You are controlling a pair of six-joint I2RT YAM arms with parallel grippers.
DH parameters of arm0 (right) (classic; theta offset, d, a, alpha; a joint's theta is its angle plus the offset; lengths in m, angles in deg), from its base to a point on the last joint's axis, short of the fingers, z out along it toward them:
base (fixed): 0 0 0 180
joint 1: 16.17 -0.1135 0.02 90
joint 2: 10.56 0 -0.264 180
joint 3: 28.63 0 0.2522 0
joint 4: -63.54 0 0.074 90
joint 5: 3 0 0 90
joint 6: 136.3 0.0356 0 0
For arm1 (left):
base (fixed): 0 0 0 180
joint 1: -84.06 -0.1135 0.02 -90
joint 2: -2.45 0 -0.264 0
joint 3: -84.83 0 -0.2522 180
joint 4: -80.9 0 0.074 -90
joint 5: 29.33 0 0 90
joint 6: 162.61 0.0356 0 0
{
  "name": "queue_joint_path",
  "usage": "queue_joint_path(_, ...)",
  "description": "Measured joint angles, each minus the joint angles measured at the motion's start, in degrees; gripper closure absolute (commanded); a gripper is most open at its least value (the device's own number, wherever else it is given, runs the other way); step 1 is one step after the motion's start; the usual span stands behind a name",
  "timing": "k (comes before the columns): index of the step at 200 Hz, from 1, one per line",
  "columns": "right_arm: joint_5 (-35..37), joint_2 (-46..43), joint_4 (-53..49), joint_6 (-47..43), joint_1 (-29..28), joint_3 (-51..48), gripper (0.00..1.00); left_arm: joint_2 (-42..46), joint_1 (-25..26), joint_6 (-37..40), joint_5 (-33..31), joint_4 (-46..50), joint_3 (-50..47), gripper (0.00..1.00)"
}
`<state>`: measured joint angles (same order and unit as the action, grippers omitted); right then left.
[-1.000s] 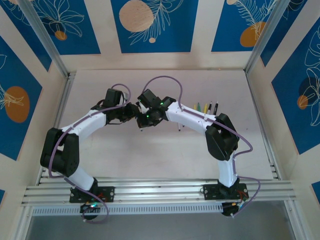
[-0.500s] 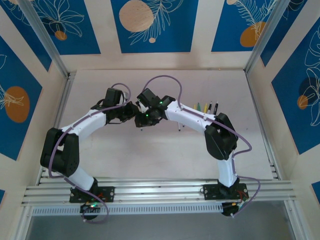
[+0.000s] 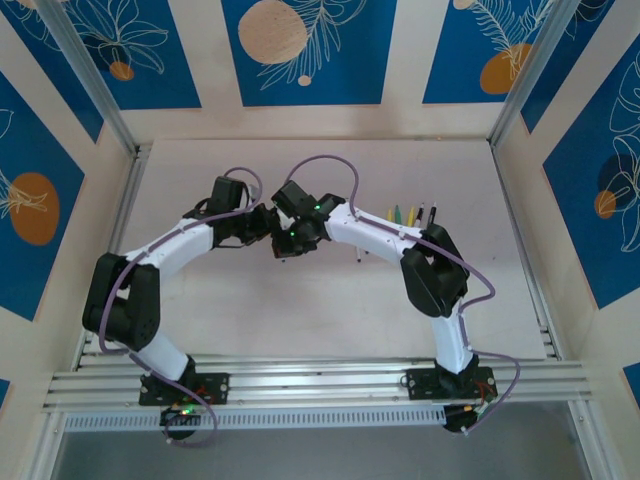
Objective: Open the pen caps
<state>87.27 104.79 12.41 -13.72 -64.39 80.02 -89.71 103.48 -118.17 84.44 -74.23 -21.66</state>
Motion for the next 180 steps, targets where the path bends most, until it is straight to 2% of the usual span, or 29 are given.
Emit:
queue_joint_path(22,0.44,-0.15,0.83,0.2,0.11,-0.57,1.0,-1.73,-0.13,0.52,-0.26,2.4,2.6,1.0)
queue_joint_path(40,0.76,-2.32,5.18,0.9,0.61,-4.92,1.0,-5.42,-0.42,1.51,-0.09,7.41,7.87,1.0)
queue_joint_path(67,2.71,-10.1,13.81,3.45,0.66,-16.85,1.0,-11.41,0.0,1.55,4.85,16.35,15.37,1.0)
queue_joint_path(97,5.97,-18.36,18.14,7.76,-0.15,-26.4,1.0,-15.85,1.97,1.53,10.4,24.59,22.23,1.0)
queue_joint_path(116,0.26,-21.62,10.69,8.9,-3.74,-29.88,1.0,-18.78,0.15,1.46,3.28,17.62,27.06,1.0)
queue_joint_path(138,-4.5,-21.64,5.62,9.62,-8.9,-30.69,1.0,-19.32,-3.04,1.46,-1.66,12.28,29.18,1.0)
queue_joint_path(180,-5.01,-21.66,2.03,10.21,-8.37,-30.6,1.0,-19.28,-3.67,1.55,-4.57,10.21,29.4,1.0)
